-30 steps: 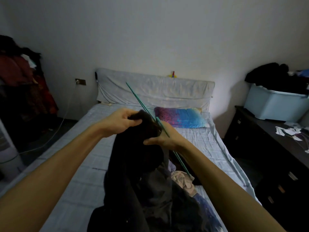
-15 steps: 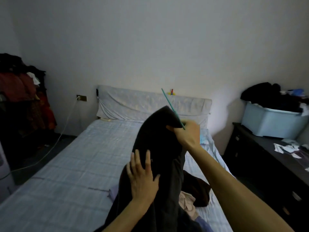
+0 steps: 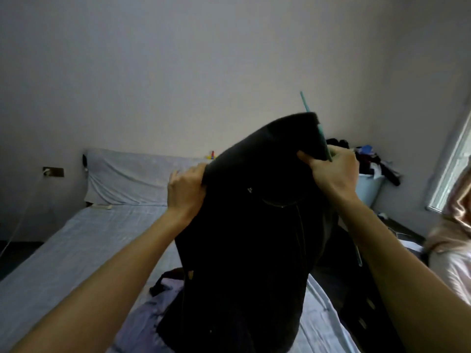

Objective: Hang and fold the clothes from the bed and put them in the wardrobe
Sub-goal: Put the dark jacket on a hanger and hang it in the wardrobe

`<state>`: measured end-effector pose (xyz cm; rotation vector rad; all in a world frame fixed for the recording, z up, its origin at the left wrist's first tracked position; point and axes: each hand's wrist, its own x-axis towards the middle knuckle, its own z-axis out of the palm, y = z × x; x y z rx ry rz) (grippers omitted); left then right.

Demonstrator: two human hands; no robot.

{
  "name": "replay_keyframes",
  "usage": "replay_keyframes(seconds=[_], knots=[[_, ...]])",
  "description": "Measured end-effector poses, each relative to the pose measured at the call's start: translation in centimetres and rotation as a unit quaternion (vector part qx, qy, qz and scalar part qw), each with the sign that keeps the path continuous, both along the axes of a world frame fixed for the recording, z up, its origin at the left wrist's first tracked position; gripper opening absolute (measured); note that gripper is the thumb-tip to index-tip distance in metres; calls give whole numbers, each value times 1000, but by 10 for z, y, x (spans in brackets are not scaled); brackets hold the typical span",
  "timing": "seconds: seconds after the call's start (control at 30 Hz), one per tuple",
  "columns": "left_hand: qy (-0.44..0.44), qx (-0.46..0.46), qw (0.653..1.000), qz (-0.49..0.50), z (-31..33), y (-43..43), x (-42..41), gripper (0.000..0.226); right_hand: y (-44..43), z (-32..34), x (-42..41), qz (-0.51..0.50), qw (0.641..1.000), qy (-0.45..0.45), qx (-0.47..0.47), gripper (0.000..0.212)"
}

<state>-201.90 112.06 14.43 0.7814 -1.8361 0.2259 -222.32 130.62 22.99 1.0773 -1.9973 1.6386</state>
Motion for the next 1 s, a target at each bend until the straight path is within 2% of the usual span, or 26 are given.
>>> replay_keyframes(seconds=[0.1, 0.23, 0.3, 0.4, 0.53, 0.67, 0.8, 0.9, 1.0], knots=[[-24, 24, 999, -25, 20, -3, 6, 20, 5, -10, -10, -18, 1000, 13, 19, 37], [-98, 70, 990, -71, 11, 5, 7, 24, 5, -59, -16, -27, 994, -29, 100, 40], [-118, 97, 986, -61, -4, 12, 7, 22, 6, -93, -12, -30, 985, -64, 156, 47], [-173, 128, 976, -33, -29, 27, 0, 24, 11, -150, -12, -32, 973, -135, 186, 55], [-258, 162, 952, -2, -59, 50, -20, 24, 24, -202, 5, -12, 965, -177, 192, 46], [-309, 193, 931, 12, -84, 51, -26, 24, 39, -213, 24, 37, 981, -135, 137, 36], [-310, 229, 923, 11, -102, 43, -21, 23, 53, -216, 24, 80, 983, -134, 101, 32], [-296, 258, 920, 18, -106, 33, -13, 24, 65, -222, 23, 129, 971, -191, 58, 34], [-279, 276, 919, 30, -106, 19, -1, 25, 73, -229, 24, 186, 952, -221, 103, 32]])
